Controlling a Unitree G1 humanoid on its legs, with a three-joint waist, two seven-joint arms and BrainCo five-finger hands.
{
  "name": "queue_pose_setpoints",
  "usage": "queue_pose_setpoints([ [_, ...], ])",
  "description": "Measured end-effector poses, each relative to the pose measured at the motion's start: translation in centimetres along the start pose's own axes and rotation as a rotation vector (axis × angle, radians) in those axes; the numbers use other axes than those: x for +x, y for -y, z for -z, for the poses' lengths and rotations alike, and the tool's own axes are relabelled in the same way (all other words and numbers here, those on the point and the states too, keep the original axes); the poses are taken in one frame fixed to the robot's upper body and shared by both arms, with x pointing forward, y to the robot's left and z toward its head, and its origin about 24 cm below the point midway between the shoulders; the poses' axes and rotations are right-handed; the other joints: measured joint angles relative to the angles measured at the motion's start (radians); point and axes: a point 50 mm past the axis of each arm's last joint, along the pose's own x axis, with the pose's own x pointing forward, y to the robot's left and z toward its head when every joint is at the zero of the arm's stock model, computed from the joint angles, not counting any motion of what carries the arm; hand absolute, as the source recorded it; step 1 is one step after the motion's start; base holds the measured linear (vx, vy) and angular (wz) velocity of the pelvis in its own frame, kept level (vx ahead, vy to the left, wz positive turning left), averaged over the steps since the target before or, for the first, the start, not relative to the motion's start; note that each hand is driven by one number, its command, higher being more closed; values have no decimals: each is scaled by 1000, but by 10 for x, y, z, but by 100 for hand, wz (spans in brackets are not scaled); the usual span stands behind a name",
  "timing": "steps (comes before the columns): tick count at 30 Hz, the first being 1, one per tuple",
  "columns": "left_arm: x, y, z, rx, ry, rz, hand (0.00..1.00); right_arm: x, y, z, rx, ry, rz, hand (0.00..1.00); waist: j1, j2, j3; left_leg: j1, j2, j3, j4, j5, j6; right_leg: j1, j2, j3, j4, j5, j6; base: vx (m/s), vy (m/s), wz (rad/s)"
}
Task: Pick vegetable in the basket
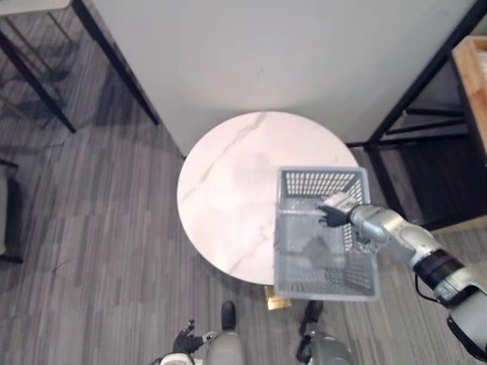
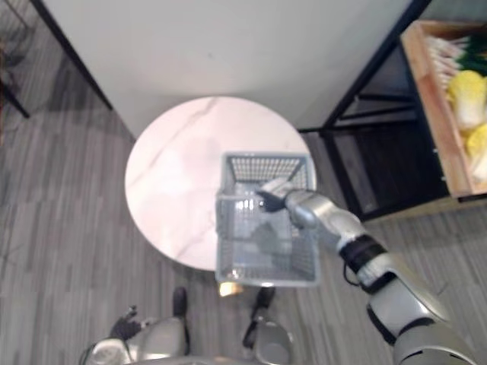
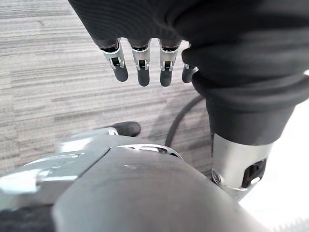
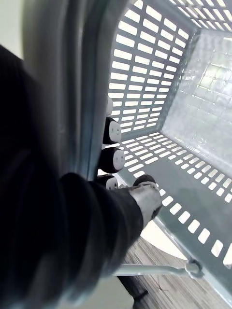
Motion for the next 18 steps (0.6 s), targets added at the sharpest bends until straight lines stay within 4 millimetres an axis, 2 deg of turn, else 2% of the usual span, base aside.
queue_pose_setpoints([
  [4,-5,0,15,38,-50,8,0,-22,-4,0,-52,45,-26,100,-26,-1,-71,27,-1,38,0,-14,1,1,2,37,0,2,3,20,7,-27],
  [8,-7,-1,26,42,-88,12,0,-41,-7,8,-78,34,-57,100,-48,2,-101,50,0,71,3,-24,-2,4,6,67,0,4,5,9,0,-24],
  [18,-10,5,31,84,-103,62,0,-72,-28,29,-24,-76,-104,100,-49,23,-138,69,1,106,12,-38,-2,4,10,102,0,5,8,1,-8,-10],
])
